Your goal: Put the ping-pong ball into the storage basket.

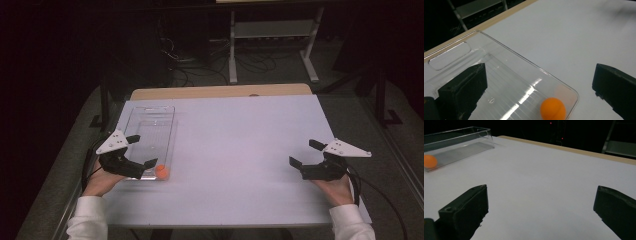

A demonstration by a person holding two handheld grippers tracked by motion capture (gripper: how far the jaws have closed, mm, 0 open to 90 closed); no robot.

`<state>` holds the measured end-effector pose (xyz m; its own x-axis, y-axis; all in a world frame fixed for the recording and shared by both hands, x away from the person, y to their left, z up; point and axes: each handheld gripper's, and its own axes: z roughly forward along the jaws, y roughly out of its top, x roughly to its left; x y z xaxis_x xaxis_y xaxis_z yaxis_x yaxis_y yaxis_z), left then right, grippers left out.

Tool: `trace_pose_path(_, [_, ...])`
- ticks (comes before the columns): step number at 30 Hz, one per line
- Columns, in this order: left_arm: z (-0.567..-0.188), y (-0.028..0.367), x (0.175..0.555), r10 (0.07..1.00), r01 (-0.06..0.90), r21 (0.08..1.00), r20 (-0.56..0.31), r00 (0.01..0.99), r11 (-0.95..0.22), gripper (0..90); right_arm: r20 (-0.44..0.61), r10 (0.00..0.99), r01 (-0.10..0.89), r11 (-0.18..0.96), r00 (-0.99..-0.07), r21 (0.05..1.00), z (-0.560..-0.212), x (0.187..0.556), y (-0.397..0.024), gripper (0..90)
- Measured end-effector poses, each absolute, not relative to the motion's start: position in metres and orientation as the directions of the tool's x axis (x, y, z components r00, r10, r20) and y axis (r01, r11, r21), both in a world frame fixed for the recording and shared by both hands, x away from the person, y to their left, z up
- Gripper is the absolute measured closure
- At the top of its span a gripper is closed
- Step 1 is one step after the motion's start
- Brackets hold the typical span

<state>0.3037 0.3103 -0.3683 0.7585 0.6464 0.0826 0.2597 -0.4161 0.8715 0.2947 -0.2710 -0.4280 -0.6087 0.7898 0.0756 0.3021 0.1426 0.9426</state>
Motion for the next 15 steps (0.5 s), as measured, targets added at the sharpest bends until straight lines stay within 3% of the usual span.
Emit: trace_pose_path(15, [-0.375, 0.311, 0.293, 0.677, 0.207, 0.922, 0.077, 0.732, -0.328, 0.0, 0.073, 0.790, 0.305, 0.148, -0.609, 0.941, -0.429, 0.295, -0.271, 0.0])
